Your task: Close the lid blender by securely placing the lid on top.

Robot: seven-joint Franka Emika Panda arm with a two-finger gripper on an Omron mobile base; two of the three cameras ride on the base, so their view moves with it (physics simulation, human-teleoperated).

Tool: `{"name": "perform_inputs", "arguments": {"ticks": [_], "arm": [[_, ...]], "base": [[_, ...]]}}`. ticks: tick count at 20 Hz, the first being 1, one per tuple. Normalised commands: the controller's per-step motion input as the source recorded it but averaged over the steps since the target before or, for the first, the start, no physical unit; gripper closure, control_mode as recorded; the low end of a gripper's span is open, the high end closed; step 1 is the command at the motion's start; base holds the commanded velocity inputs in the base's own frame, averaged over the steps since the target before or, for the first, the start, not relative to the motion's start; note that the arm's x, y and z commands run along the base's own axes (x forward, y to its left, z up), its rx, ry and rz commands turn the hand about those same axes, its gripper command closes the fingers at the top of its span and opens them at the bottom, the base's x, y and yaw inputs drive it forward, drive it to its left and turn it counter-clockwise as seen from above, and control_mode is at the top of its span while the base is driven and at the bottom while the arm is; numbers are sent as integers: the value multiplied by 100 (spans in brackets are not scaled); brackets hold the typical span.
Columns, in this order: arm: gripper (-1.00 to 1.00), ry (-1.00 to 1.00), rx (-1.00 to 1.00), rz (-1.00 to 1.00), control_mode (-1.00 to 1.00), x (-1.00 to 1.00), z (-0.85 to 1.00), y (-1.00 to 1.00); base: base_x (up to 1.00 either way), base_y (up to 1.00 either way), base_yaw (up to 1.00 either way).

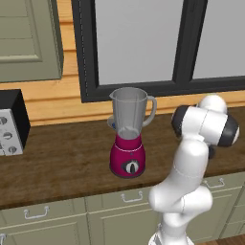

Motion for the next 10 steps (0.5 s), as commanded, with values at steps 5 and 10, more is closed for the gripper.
{"name": "perform_inputs", "arguments": {"ticks": [5, 10], "arm": [[100, -6, 3, 0, -100, -56, 67, 20], [100, -3, 1, 0, -100, -63, 100, 22]], "base": [[0, 0, 0], [0, 0, 0]]}}
